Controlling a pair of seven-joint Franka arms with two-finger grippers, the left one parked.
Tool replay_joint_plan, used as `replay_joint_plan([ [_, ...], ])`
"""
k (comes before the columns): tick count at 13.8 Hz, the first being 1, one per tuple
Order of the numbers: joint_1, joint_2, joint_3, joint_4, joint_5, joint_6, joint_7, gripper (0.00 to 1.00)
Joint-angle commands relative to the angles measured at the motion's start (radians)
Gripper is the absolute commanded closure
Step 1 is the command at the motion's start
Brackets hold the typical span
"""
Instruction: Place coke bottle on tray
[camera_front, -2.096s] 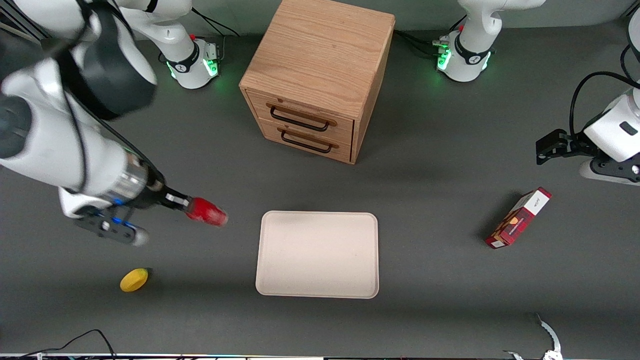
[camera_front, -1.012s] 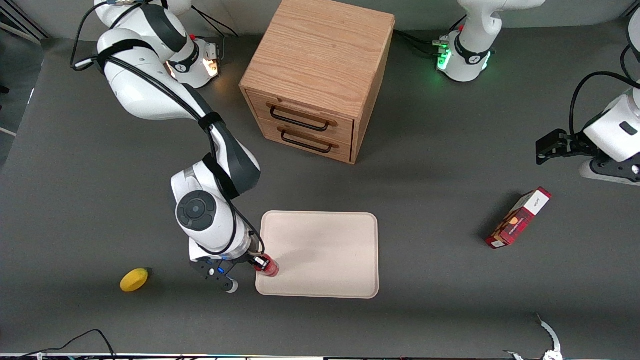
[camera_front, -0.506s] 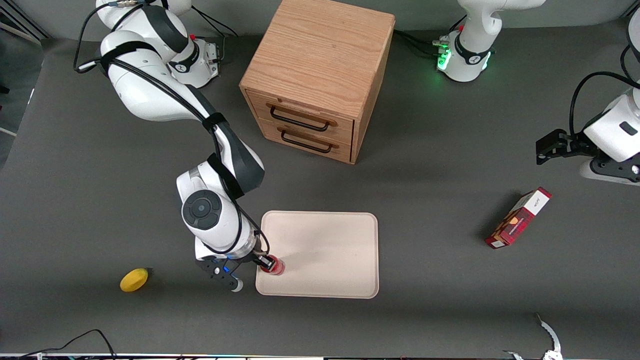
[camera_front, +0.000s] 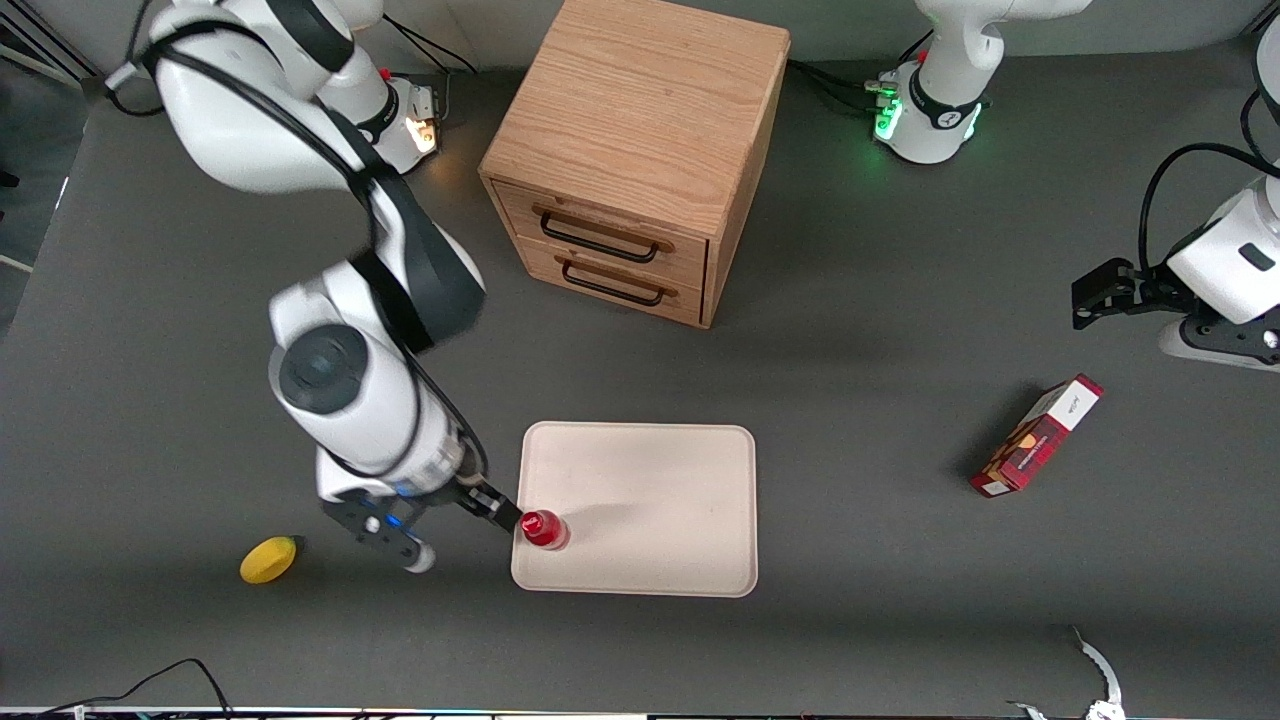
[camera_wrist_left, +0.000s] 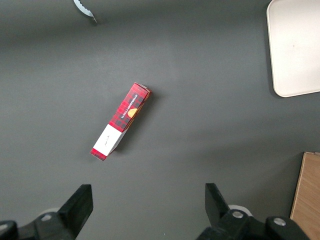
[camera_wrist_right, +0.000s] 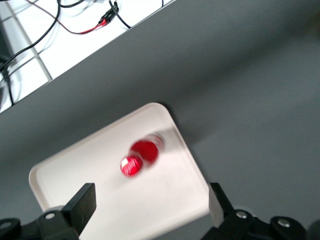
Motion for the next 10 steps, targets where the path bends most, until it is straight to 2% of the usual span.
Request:
replay_joint_plan([
  [1, -0.095, -0.294, 0.042, -0.203, 0.002, -0.149, -0.176, 0.0],
  [3, -0.162, -0.472, 0.011, -0.308, 0.151, -0.242, -0.32, 0.0],
  [6, -0.172, -0.71, -0.177, -0.502, 0.297, -0.315, -0.535, 0.0],
  [8, -0.172, -0.837, -0.278, -0.67, 0.336, -0.303, -0.655, 0.0],
  [10, -0.173, -0.893, -0.335, -0.787, 0.341, -0.252, -0.722, 0.0],
])
